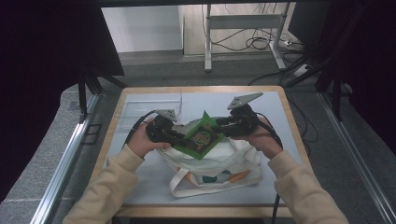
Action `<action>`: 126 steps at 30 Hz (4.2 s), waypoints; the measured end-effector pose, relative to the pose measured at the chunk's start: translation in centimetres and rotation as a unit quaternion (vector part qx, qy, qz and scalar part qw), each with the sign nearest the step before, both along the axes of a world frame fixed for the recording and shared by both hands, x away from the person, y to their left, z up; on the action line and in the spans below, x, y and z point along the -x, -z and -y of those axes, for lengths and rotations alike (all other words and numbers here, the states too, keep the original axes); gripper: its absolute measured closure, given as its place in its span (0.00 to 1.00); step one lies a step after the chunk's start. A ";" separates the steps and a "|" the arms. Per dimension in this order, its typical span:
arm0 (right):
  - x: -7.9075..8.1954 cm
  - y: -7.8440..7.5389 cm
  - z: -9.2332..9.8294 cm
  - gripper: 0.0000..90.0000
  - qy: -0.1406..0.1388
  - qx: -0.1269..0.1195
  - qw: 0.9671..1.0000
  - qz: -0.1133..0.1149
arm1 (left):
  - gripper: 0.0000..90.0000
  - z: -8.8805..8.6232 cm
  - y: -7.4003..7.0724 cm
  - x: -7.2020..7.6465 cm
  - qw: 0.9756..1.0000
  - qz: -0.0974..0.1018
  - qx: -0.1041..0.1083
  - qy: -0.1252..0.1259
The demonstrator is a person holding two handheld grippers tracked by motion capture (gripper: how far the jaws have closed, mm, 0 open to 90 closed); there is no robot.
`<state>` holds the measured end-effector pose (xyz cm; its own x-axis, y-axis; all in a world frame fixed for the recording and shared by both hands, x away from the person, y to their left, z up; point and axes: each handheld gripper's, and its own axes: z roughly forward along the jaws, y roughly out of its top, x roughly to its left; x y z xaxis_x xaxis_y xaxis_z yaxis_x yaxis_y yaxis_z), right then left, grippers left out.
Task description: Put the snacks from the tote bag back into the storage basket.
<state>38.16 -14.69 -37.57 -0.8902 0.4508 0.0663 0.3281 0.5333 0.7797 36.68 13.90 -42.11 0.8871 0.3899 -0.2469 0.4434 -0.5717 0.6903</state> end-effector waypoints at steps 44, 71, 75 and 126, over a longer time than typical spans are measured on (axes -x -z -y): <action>1.3 4.4 0.7 0.38 0.052 -0.021 0.996 -0.067 | 0.80 -1.7 -0.2 1.2 0.997 0.038 0.044 -0.046; 0.2 6.6 -3.3 0.57 -0.033 -0.091 0.993 -0.068 | 0.80 -2.8 -0.5 1.2 0.994 0.044 0.090 -0.042; 0.0 6.6 -2.9 0.65 -0.034 -0.096 0.992 -0.074 | 0.79 -2.8 -0.3 1.2 0.994 0.044 0.087 -0.042; 0.5 5.4 0.5 0.80 -0.038 0.035 0.998 -0.024 | 0.40 -3.0 -0.3 1.1 0.993 0.068 0.067 -0.062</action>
